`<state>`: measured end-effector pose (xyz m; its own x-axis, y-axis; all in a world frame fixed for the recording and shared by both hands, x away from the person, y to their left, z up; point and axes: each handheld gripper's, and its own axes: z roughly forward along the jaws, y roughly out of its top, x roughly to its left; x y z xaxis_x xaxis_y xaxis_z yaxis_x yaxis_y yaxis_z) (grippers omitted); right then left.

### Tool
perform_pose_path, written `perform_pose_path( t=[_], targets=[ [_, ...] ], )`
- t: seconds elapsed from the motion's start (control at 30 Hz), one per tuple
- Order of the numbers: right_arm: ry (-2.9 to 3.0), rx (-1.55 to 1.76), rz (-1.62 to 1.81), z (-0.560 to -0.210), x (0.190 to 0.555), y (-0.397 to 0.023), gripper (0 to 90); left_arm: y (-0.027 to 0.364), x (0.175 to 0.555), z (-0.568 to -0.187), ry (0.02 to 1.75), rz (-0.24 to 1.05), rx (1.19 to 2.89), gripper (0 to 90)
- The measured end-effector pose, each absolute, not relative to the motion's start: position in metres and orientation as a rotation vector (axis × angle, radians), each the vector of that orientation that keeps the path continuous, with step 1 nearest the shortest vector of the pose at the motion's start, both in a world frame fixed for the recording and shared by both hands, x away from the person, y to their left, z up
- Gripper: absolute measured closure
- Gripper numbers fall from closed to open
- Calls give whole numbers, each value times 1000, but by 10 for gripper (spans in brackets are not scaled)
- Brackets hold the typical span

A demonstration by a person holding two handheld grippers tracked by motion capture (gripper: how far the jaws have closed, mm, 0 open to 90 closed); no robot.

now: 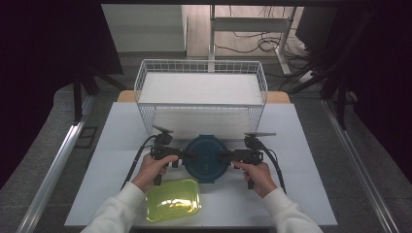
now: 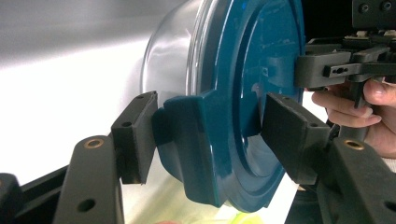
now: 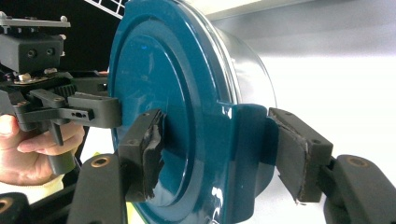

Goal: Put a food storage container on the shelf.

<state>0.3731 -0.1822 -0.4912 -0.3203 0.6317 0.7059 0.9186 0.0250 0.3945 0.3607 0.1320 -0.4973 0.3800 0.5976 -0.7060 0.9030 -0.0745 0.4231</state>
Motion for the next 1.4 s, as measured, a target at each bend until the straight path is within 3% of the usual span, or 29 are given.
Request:
perform_pose_path(
  t=[1.4],
  targets=[
    [-2088, -1508, -1388, -450, 362, -185, 384, 131, 345, -454, 1225, -297, 1767, 403]
  ],
)
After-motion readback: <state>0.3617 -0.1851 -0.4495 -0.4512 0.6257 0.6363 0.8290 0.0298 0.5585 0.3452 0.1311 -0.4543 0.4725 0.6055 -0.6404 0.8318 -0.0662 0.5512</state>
